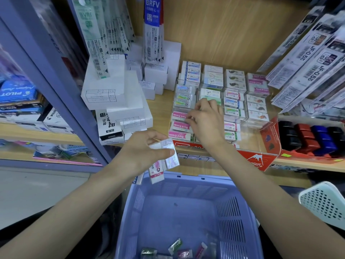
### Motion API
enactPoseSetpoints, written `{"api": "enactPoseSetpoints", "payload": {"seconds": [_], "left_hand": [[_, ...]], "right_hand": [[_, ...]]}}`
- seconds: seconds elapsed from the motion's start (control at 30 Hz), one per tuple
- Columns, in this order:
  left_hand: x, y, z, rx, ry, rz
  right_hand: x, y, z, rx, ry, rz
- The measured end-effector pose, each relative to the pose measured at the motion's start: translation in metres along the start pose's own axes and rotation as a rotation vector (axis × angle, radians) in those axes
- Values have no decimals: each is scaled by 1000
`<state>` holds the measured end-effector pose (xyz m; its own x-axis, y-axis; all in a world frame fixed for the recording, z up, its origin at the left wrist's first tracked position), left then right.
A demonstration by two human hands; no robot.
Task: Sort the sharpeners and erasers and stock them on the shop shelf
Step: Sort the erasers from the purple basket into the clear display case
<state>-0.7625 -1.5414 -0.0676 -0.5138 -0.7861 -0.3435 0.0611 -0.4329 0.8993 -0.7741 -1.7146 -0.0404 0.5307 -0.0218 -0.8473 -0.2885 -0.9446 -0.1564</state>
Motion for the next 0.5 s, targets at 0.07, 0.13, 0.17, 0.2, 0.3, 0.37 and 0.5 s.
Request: {"api": "enactPoseSetpoints", "payload": {"seconds": [0.07, 0.13, 0.17, 0.2, 0.3, 0.37, 0.5], "left_hand": [[1, 1, 0, 8, -3, 3], [1, -2, 1, 3, -7, -5], [0, -4, 1, 2, -7, -12], [0, -6, 2, 0, -8, -14], [-3, -9, 4, -8, -1, -15], [-4, -9, 4, -12, 6, -9], [-2, -5, 6, -3, -1, 10]], "right_hand": [[-1, 1, 0, -1, -12, -41], [-5, 3, 9, -2, -23, -85], [-7, 5, 15, -12, -18, -92], [-8, 7, 21, -19, -18, -91], [-8, 14, 27, 97, -65, -97], [-4, 9, 23, 155, -76, -82], [5, -8, 20, 173, -86, -131]]}}
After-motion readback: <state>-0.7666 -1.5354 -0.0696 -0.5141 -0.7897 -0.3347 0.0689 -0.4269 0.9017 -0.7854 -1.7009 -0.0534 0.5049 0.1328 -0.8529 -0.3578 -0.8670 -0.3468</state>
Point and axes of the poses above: each hand's wrist, its own z-axis away from the middle knuckle, its own x-axis out of the palm, y = z × x, the point moved 10 cm from there along -z, towards the middle knuckle, and after that the axes turned 10 degrees about y, right-handed, at the moved point
